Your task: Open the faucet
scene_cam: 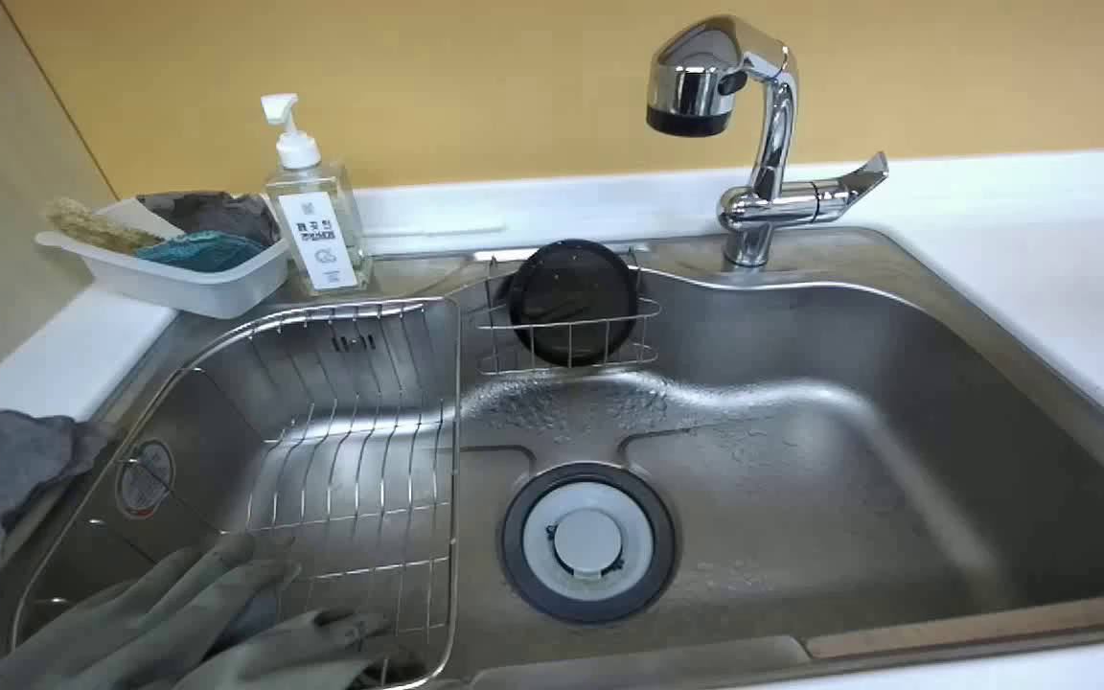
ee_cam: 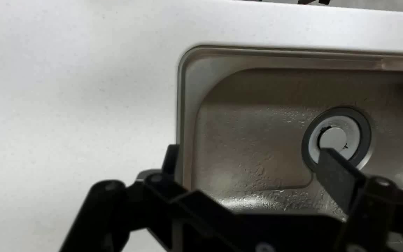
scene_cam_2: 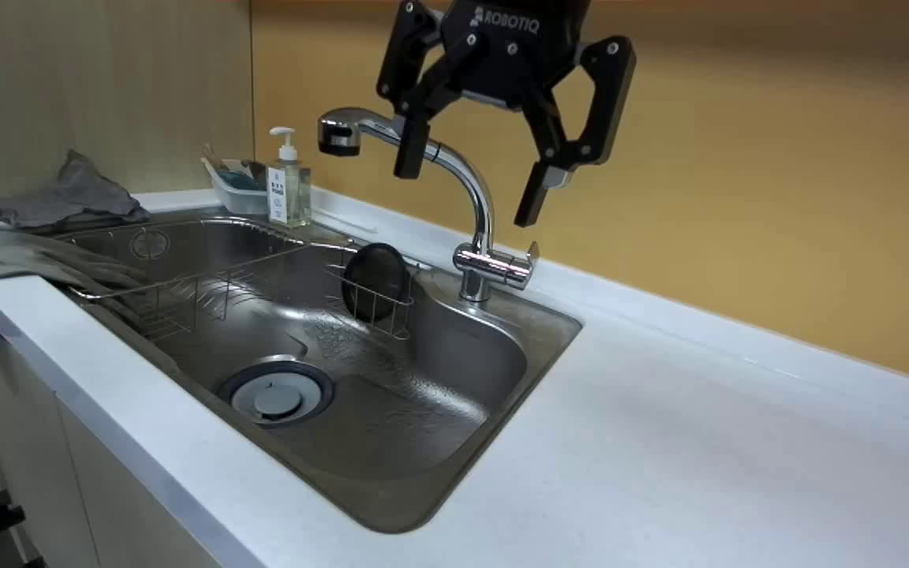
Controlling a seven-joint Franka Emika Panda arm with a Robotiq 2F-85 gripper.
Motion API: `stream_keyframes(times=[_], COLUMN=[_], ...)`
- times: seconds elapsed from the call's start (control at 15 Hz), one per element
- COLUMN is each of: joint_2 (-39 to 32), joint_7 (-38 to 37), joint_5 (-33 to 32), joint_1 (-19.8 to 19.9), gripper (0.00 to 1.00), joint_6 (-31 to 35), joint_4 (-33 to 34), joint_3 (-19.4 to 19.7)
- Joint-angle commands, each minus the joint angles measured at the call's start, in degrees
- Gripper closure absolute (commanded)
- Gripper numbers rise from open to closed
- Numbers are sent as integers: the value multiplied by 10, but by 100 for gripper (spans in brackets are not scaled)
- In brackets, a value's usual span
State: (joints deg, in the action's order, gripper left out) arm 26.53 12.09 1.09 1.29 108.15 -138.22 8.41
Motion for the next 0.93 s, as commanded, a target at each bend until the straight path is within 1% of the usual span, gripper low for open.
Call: stream_keyframes(times=[0.0, 0.73, 0.87], joint_2=[-1, -1, -8], joint_7=[2, 2, -15], joint_5=[2, 2, -10], joint_1=[6, 6, 9], gripper=[0, 0, 0], joint_6=[-1, 0, 26], joint_4=[1, 1, 0], joint_3=[-5, -5, -15])
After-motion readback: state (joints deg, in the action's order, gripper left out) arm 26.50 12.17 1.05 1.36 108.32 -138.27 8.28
